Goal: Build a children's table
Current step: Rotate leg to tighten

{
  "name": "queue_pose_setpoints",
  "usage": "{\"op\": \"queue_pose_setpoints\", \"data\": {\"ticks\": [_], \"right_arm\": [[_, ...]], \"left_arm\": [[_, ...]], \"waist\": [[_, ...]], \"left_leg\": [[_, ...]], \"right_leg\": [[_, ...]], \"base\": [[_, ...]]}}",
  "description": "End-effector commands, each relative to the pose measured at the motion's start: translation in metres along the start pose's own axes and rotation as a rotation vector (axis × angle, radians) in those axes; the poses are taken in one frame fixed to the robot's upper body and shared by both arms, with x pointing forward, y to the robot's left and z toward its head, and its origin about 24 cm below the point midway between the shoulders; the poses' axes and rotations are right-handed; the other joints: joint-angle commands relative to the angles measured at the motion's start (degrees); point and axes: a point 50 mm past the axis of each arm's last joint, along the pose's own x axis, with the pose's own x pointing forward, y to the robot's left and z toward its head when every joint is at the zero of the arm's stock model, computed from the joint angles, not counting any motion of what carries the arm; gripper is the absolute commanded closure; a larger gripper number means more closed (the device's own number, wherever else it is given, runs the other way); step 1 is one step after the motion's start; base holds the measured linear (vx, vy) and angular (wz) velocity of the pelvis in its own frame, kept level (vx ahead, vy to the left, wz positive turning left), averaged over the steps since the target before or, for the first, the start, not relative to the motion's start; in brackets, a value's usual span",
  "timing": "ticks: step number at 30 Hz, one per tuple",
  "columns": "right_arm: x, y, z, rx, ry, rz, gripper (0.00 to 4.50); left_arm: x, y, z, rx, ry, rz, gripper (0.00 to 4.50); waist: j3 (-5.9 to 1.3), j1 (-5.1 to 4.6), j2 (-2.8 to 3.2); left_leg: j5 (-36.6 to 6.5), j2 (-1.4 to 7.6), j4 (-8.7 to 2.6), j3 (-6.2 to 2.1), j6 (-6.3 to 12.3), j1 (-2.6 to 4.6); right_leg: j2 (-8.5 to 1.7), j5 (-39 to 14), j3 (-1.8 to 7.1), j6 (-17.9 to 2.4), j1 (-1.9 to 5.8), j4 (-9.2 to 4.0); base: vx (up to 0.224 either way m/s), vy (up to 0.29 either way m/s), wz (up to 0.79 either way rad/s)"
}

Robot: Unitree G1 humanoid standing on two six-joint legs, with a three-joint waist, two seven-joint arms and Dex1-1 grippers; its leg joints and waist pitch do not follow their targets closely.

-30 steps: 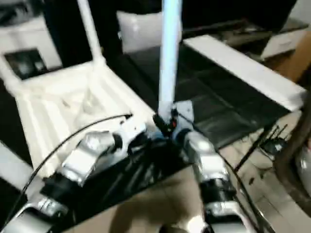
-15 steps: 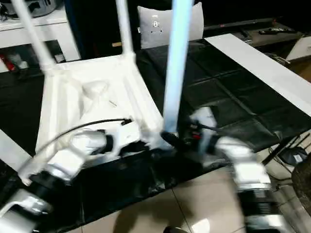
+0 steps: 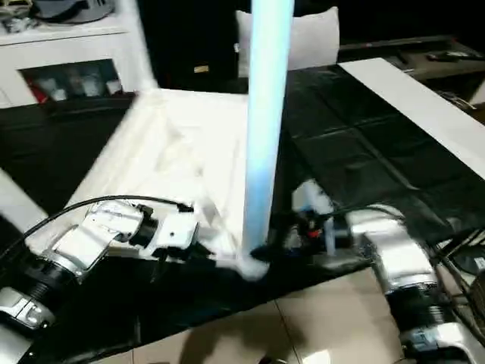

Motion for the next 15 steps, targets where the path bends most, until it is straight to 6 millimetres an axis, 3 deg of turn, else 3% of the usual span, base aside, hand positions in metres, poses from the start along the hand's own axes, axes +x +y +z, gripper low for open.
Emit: {"op": "queue_pose_setpoints", "data": {"ticks": [1,10,15], "right_arm": [[0.003,-0.002,0.002,-0.005,0.006,0.002,1.58],[0.01,0.005,-0.002,0.051,0.0,0.088,2.32],[0.011,0.008,-0.002,0.085,-0.045,0.061,2.43]], "left_arm": [[0.016,-0.01,0.01,0.079,0.002,-0.15,4.5],[0.015,-0.008,0.009,0.076,0.0,-0.156,4.5],[0.011,-0.004,0.004,-0.008,-0.004,-0.076,4.5]], "waist": [[-3.87,-0.26,-0.93],[-3.94,0.11,-0.59],[-3.91,0.16,-0.63]], "left_leg": [[9.3,3.17,-3.94,0.21,7.89,-1.65],[9.9,3.05,-3.88,0.22,7.21,-1.69],[9.5,3.05,-3.97,0.25,6.41,-1.59]], "right_leg": [[-4.46,-19.1,4.17,-5.0,4.49,-2.71],[-4.31,-18.4,4.17,-4.2,4.57,-2.69],[-4.24,-19.2,4.11,-3.5,4.59,-2.88]], "base": [[0.0,0.0,0.0],[0.0,0.0,0.0],[0.0,0.0,0.0]]}}
